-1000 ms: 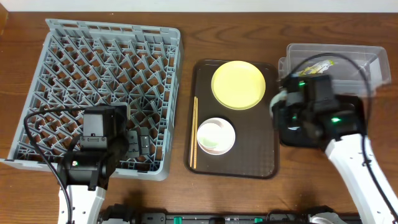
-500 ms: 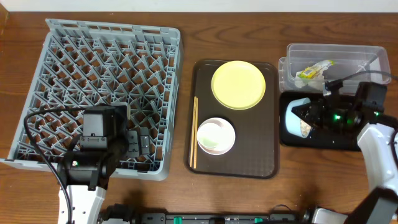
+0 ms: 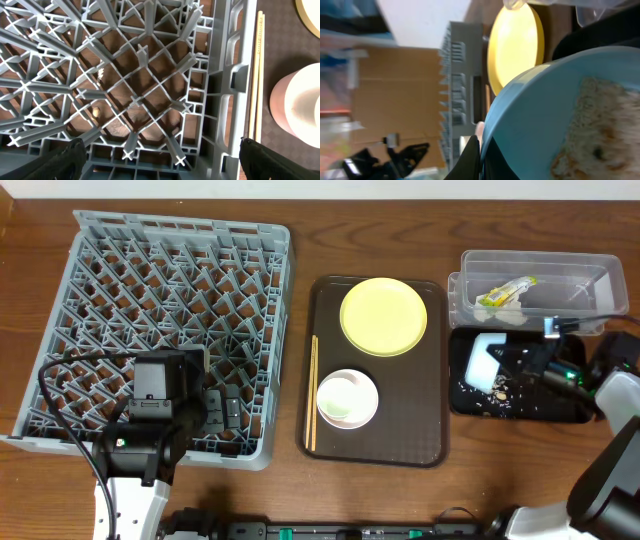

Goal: Sort waste into correct bins and load items into the dishwasher
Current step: 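Tip the light-blue bowl over the black tray to pour out rice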

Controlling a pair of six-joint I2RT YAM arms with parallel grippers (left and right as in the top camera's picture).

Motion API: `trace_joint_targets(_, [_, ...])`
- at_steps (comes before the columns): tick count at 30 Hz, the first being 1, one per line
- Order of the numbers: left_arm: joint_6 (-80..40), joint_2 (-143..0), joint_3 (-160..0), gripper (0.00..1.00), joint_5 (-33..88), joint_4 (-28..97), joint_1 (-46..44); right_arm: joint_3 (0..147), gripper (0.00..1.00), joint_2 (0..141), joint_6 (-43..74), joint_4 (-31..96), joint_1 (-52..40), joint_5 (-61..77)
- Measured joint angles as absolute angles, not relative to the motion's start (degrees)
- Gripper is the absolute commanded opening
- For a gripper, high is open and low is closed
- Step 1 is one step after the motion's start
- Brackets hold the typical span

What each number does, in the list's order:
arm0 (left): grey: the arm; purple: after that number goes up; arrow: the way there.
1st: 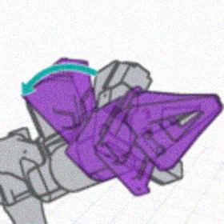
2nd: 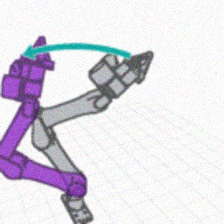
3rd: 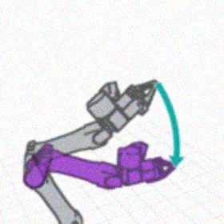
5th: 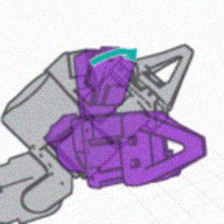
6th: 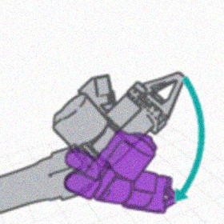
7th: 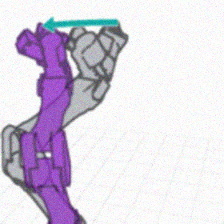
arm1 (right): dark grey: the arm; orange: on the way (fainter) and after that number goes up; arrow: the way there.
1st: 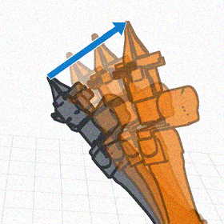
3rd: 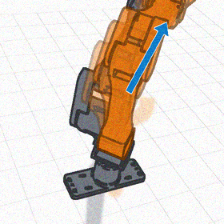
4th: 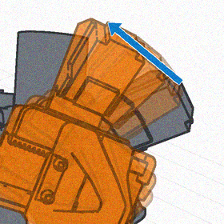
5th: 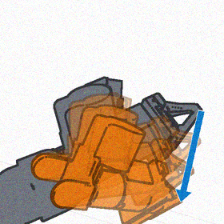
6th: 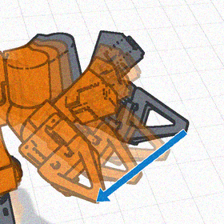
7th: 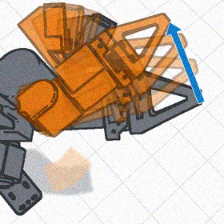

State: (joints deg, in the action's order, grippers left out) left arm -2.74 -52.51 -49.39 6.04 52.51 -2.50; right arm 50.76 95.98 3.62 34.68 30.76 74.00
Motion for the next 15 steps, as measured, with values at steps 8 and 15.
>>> trace_joint_targets(8, [-2.74,-52.51,-49.39,0.98,6.04,52.51,-2.50,50.76,0.01,102.43,3.57,32.01,36.67,82.74])
trace_joint_targets(15, [-2.74,-52.51,-49.39,0.98,6.04,52.51,-2.50,50.76,0.01,104.38,3.57,31.18,41.80,85.76])
